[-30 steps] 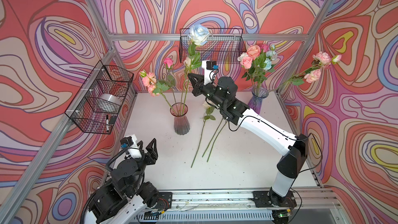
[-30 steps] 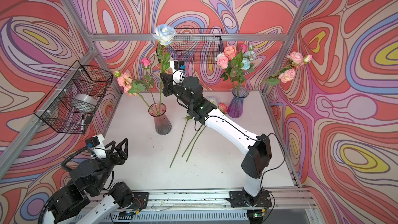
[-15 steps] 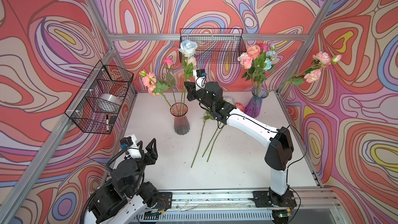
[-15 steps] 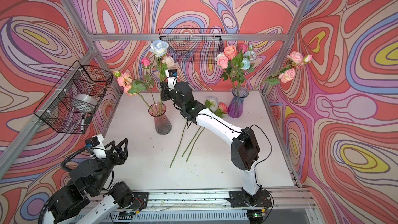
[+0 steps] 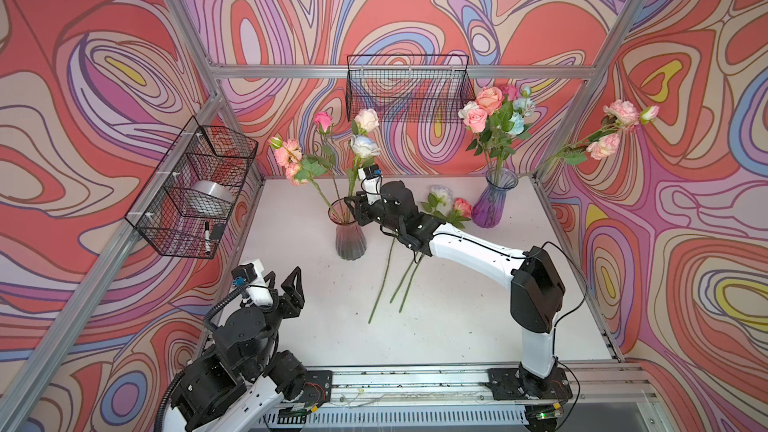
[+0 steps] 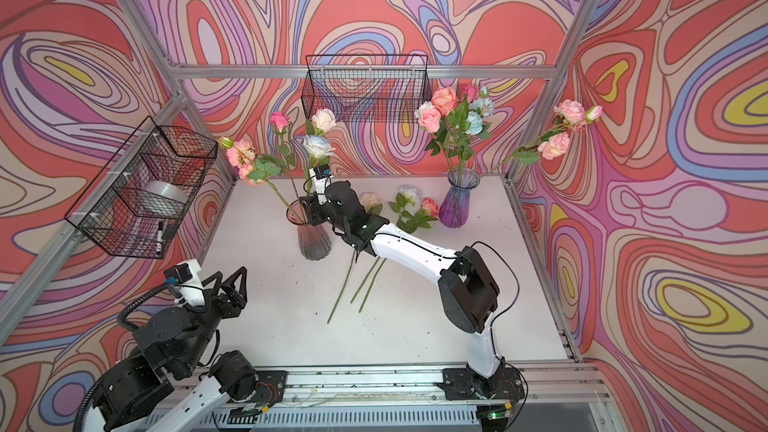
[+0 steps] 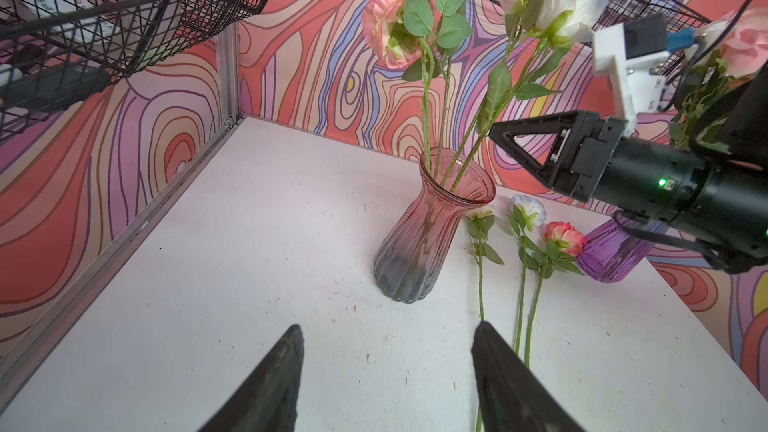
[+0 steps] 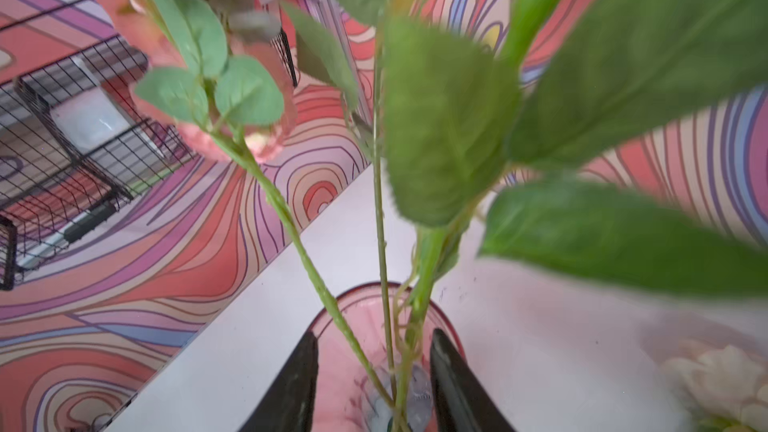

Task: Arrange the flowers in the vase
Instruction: 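Move the right gripper down to the pale pink-white rose stem on the table, then close the right gripper on the pale pink-white rose stem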

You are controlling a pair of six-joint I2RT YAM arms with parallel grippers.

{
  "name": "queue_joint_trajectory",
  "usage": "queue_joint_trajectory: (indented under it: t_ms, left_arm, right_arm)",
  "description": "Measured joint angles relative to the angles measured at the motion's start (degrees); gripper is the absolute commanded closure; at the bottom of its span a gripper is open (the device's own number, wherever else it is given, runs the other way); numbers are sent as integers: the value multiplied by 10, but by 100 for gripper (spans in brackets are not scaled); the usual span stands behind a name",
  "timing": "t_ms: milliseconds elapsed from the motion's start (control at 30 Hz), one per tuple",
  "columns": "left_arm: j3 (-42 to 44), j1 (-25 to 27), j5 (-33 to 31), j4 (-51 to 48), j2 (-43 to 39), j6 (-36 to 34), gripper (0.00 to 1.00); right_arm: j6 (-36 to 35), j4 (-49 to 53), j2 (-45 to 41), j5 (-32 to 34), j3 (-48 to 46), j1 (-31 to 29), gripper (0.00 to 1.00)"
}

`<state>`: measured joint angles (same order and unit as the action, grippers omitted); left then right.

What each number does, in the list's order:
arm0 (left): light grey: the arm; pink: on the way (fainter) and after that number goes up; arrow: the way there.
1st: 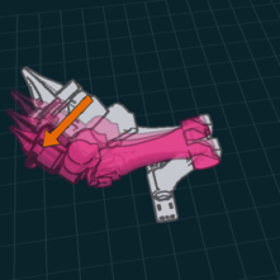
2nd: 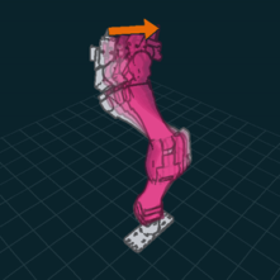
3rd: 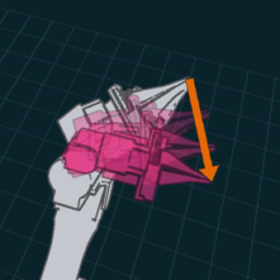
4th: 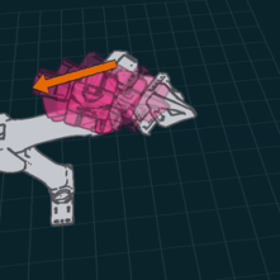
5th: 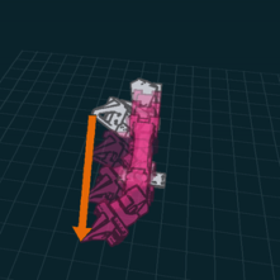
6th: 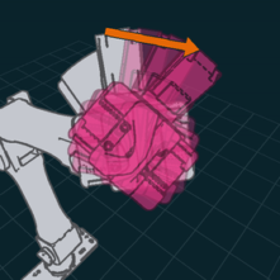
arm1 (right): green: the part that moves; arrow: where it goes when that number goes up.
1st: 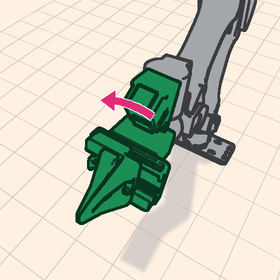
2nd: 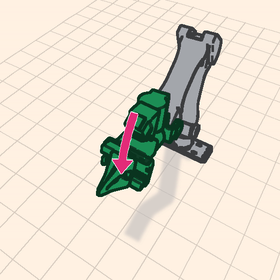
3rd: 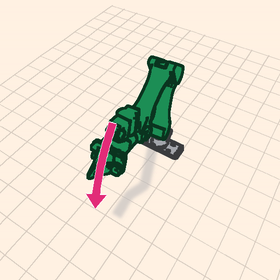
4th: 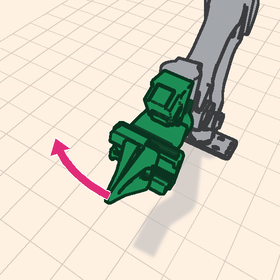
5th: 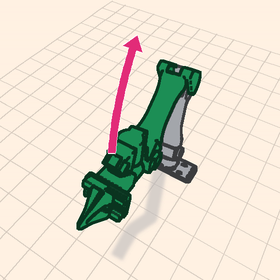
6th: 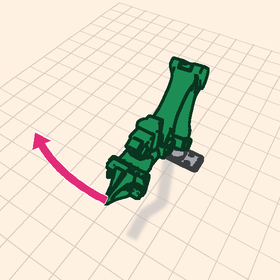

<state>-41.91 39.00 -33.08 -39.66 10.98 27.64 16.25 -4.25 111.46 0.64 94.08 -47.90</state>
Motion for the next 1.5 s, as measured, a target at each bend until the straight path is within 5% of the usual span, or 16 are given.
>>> queue_joint_trajectory:
  t_ms: [467, 667, 867, 1100, 1500]
  left_arm:
    - [-4, 0, 39, 21, 43, 0, 34]
    - [-44, 0, 87, 65, 144, -10, 34]
    - [-104, 0, 136, 136, 283, -46, 32]
    - [-144, -3, 155, 214, 381, -106, 25]
    - [-97, -33, 154, 228, 365, -115, 23]
  right_arm:
    - [34, 39, -205, 11, -185, 0, 53]
    - [66, 51, -271, 46, -279, 19, 57]
    - [156, 50, -199, -18, -325, 107, 58]
    - [223, 40, -34, -72, -267, 148, 55]
    - [275, 35, 110, -116, -153, 151, 68]
